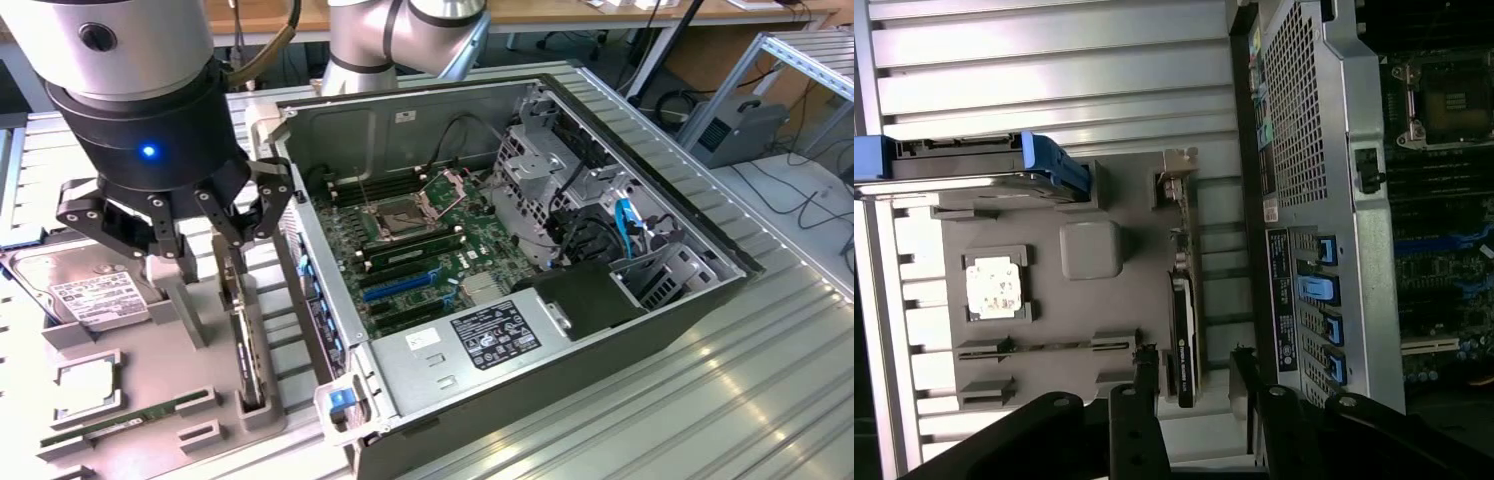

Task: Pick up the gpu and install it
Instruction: 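Pick up the gpu and move the gpu toward the slot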

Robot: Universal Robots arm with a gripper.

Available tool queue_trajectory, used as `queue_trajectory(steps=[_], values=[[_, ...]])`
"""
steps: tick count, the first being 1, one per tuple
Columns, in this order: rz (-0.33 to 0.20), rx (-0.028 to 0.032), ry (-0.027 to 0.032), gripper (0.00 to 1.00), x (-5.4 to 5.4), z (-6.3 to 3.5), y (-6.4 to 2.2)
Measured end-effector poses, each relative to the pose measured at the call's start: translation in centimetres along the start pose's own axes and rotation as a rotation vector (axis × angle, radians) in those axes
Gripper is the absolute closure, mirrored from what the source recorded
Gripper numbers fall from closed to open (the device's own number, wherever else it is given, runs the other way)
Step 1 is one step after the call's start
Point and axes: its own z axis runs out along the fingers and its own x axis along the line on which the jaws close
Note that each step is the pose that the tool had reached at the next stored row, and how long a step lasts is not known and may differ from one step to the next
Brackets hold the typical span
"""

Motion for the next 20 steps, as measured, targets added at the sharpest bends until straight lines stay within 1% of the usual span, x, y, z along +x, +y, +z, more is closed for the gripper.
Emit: queue_trajectory(steps=[2, 3, 5, 8, 14, 16, 18, 19, 20], values=[[0.000, -0.0001, -0.0001, 0.58, 0.0, 0.01, 0.00], [0.000, -0.0005, -0.0004, 0.58, 0.0, 0.17, -0.01], [0.000, -0.0002, -0.0002, 0.58, 0.0, 0.85, -0.03], [0.000, -0.0002, -0.0001, 0.58, 0.0, 1.54, -0.05], [0.000, -0.0004, -0.0004, 0.58, 0.0, 1.83, -0.06], [0.000, -0.0002, -0.0001, 0.58, 0.1, 2.14, -0.08], [0.000, -0.0002, -0.0002, 0.58, 0.1, 3.45, -0.12], [0.000, 0.0000, 0.0000, 0.58, 0.1, 4.48, -0.16], [0.000, -0.0001, -0.0001, 0.58, 0.2, 5.81, -0.20]])
